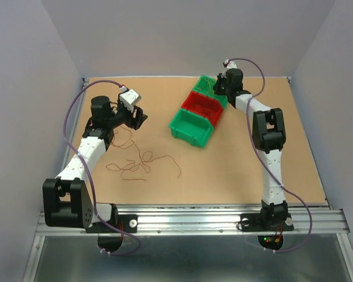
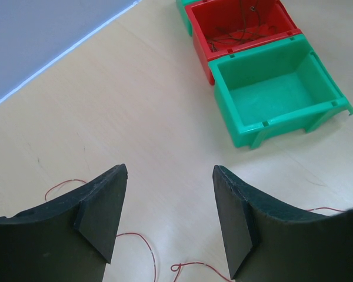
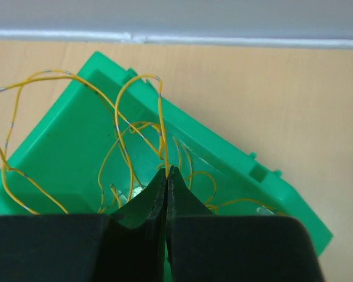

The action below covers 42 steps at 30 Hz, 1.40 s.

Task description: Untangle the cables

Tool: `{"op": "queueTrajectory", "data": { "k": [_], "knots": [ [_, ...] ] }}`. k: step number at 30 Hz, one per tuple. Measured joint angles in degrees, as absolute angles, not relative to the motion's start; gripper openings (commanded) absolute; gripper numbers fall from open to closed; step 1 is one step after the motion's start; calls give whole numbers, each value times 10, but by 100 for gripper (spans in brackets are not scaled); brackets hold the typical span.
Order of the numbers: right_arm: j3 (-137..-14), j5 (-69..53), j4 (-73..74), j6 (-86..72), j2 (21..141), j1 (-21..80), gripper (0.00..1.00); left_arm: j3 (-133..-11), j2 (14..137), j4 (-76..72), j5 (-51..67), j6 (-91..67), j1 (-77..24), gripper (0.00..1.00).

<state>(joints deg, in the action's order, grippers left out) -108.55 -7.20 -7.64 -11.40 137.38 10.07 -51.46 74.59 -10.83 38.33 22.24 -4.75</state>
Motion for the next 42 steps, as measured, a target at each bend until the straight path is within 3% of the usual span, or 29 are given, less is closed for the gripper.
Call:
{"op": "queueTrajectory", "data": {
  "k": [9, 18, 23, 32, 42],
  "knots": [
    [-1177, -102, 44, -81, 1440, 109, 4, -515, 748, -104, 391, 227, -48, 71],
    [-1181, -98, 83, -76, 1431, 110, 23, -515, 755, -91, 392, 234, -48, 71],
    [-1147, -79, 106, -70, 1353, 118, 43, -515, 755, -90, 387, 238, -48, 74],
    [-989, -58, 49, -63, 1126, 160, 72, -507, 734, -88, 354, 252, -48, 84],
    [-706, -173, -49, -28, 994, 242, 85, -484, 699, -83, 309, 267, -48, 86]
  ]
}}
